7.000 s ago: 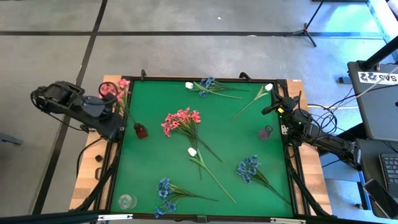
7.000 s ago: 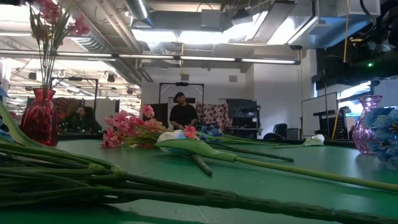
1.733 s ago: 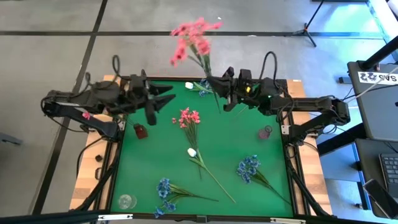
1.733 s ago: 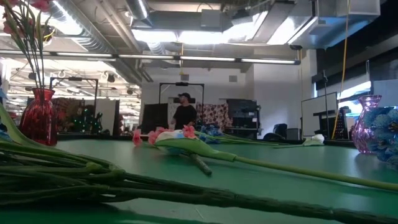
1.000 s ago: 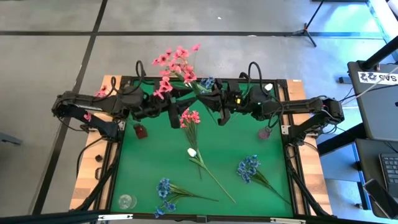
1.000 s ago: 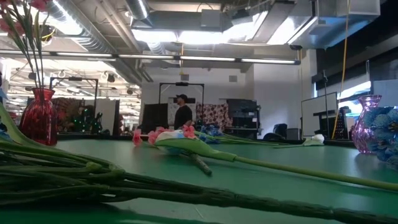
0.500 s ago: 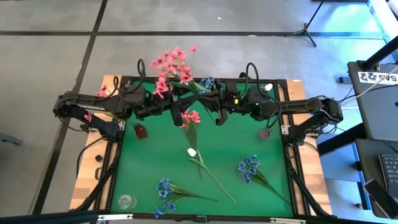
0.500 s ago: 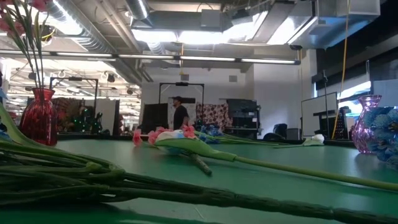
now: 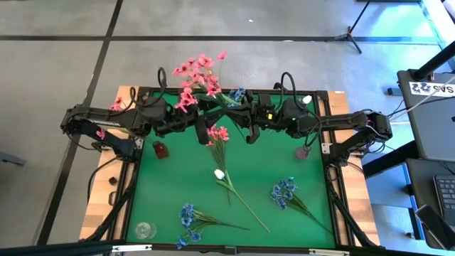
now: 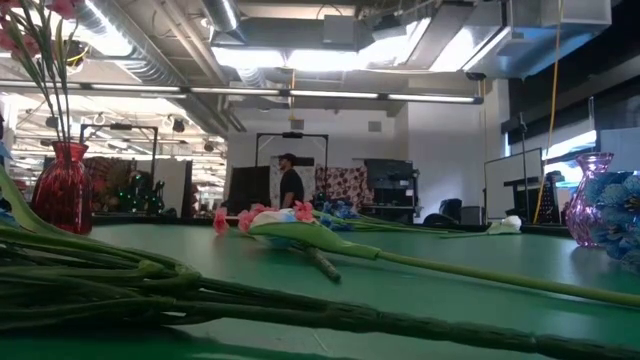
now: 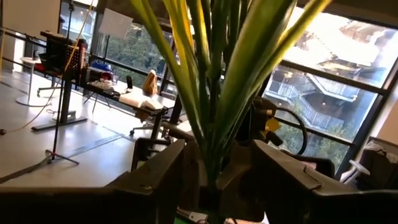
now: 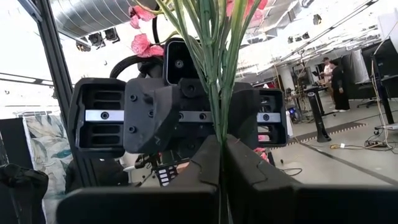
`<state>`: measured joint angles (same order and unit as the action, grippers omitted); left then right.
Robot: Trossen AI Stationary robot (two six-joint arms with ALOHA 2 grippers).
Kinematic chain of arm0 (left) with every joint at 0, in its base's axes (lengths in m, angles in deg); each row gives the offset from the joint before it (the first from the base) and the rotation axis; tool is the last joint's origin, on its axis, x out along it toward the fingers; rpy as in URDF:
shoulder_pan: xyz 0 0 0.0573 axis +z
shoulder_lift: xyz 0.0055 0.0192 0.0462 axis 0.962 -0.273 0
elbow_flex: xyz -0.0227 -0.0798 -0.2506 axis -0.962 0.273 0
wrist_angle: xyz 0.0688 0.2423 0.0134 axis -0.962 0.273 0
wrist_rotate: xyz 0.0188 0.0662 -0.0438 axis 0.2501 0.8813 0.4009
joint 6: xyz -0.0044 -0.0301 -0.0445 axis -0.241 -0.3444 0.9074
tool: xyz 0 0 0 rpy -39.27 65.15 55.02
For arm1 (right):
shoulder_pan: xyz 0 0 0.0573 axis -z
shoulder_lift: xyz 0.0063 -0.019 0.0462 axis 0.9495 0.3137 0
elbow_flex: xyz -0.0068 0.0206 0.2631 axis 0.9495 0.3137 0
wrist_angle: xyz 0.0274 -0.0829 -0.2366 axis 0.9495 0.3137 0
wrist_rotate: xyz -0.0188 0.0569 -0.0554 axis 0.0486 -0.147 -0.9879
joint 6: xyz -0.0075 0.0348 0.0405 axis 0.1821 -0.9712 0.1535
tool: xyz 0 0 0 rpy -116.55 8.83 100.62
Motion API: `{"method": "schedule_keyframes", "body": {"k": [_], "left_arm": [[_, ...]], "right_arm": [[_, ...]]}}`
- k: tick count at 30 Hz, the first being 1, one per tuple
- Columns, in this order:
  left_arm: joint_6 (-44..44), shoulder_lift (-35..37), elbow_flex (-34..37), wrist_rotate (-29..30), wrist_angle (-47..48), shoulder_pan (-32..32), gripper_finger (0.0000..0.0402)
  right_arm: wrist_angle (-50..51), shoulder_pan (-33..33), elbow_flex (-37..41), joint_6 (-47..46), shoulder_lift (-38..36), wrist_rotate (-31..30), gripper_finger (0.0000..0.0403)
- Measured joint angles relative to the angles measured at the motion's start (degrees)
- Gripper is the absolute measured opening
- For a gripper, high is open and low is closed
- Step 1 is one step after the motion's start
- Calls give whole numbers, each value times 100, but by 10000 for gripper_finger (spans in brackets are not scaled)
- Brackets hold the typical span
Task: Sort flowers into vase by color
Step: Put the left pink flower into the red vase
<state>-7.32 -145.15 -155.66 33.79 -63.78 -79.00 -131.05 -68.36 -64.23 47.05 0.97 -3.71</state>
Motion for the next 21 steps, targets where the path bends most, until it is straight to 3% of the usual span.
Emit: {"method": "schedule_keyframes", "body": {"k": [8, 13, 15, 21], "left_arm": [[3, -1, 0, 2, -62, 2, 116], [-66, -15, 0, 53, 4, -26, 42], [-204, 3, 0, 175, 95, -63, 16], [-306, 368, 0, 205, 668, -94, 10]], "right_arm": [[50, 4, 0, 2, 0, 4, 10], [237, -2, 0, 2, -4, -81, 18], [312, -1, 0, 0, -7, -90, 36], [649, 7, 0, 11, -72, -95, 132]]}}
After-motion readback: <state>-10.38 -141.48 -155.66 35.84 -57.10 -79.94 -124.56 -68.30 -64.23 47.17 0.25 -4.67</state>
